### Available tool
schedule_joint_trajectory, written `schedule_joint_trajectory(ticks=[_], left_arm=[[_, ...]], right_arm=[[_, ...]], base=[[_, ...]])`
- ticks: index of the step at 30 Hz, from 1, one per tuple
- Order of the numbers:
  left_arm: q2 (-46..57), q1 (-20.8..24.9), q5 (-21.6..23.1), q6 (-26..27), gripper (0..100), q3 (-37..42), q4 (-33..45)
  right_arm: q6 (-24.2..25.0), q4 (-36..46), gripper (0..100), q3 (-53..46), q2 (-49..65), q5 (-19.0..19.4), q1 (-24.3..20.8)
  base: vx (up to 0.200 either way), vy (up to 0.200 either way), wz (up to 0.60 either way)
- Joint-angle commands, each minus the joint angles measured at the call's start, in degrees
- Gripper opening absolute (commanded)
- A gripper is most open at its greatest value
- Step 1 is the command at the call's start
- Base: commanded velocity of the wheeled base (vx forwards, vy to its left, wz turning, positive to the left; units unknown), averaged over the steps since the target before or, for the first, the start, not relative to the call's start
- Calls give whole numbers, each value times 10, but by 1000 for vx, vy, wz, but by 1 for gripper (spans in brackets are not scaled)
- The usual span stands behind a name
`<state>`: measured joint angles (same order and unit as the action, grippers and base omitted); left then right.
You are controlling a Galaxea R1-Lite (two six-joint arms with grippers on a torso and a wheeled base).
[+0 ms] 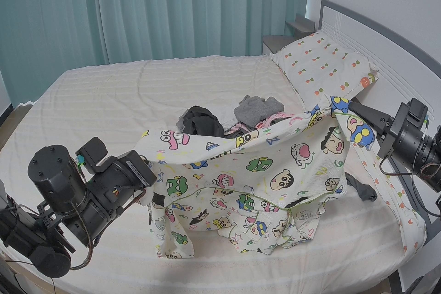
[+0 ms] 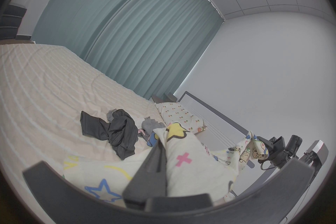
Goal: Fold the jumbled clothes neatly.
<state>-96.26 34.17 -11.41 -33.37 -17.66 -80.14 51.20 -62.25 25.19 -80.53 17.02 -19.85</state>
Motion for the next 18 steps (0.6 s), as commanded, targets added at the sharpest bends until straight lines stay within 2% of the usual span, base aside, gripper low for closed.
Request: schedule_joint_trajectory(ticks=[1, 5, 17, 18], left_arm=[[-7, -1, 0, 0, 0, 2, 0], [-6, 0, 0, 1, 0, 5, 0], [-2, 0, 1, 3, 0, 9, 0], [-2, 0, 0, 3, 0, 9, 0]], right_arm=[[-1, -1, 0, 0, 10, 0, -5], [-1, 0, 0, -3, 21, 1, -7], [-2, 0, 0, -11, 20, 0, -30], [-3, 0, 0, -11, 18, 0, -30]], base=[[-200, 0, 0], [-200, 0, 0], [0, 0, 0], [0, 200, 0]])
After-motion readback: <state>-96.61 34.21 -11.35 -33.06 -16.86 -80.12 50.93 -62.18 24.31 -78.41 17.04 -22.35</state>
